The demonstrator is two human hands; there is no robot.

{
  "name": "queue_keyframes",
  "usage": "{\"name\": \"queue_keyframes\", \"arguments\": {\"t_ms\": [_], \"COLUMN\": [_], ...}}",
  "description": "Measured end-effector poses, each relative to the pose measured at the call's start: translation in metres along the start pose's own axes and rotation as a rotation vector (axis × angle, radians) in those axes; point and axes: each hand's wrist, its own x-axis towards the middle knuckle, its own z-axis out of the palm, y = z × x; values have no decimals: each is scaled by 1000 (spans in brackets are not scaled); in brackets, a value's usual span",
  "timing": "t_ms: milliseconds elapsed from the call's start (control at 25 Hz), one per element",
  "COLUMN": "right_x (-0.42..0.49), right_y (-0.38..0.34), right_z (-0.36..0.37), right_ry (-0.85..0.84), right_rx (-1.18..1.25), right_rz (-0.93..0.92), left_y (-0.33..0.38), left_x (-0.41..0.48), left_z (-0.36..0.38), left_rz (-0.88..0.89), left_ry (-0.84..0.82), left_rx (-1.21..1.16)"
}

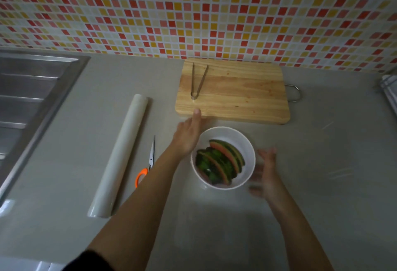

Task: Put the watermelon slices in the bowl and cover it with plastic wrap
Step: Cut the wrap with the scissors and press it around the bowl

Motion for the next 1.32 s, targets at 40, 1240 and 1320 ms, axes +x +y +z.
{"name": "queue_keyframes", "arguments": {"t_ms": [40,1240,1320], "right_x": [0,95,96], "right_y": [8,-64,-60], "right_z": [0,16,17], "right_ry": [14,-542,-521], "right_rx": [-86,-457,-402], "right_rz": [12,112,114], "left_y": [3,-6,-8], "left_x": [12,25,24], "left_z": [-5,5,4], "left_rz": [23,-304,-328], "left_ry": [50,-217,-191], "left_rx": [18,-360,-346]}}
